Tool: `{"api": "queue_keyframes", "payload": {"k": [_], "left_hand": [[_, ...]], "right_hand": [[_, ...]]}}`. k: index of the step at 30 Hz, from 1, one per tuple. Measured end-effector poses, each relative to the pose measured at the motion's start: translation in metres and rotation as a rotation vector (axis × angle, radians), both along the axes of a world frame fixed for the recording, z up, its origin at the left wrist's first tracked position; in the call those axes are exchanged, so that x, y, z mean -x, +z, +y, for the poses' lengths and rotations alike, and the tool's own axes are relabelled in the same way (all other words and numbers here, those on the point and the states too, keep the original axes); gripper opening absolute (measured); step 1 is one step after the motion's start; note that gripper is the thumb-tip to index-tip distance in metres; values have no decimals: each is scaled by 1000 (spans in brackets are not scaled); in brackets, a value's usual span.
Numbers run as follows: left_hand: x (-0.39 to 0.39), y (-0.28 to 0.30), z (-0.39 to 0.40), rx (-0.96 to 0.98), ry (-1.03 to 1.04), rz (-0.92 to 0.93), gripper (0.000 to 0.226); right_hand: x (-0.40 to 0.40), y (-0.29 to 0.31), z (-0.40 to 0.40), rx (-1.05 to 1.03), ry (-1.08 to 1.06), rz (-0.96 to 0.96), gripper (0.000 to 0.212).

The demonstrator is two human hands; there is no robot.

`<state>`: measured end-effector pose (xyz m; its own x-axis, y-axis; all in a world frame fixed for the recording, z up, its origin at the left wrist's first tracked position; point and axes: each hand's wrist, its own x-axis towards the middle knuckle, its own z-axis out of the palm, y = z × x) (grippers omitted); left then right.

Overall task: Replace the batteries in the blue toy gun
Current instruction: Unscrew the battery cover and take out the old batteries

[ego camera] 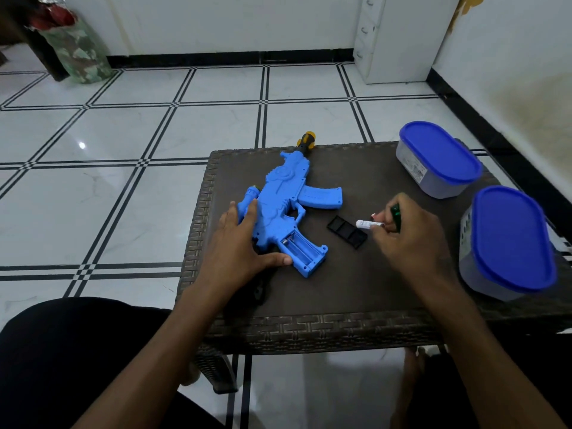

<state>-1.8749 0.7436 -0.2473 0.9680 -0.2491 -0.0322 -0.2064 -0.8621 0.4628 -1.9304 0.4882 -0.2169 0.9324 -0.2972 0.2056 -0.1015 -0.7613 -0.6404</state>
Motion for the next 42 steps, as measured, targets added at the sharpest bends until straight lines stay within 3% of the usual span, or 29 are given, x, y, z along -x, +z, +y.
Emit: {"api": "queue_keyframes", "payload": {"k": [13,20,26,29,35,42], "left_hand": [[-9,-8,4,152,97,-57,96],[10,8,-6,71,96,-294,83],[16,22,-18,-124,2,-563,84],[15,25,-19,-144,-4,-561,83],[11,24,-17,-63,18,-450,84],[12,21,-12,-19,52,-420,80]], "right_hand": [[1,-7,5,169,-60,205,22],[13,21,16,157,37,65,16],[17,36,32,-137,184,4,12],[18,39,37,-345,242,33,4],[22,22,47,-580,416,80,16],[21,22,49,-1017,212,-375,13]]}}
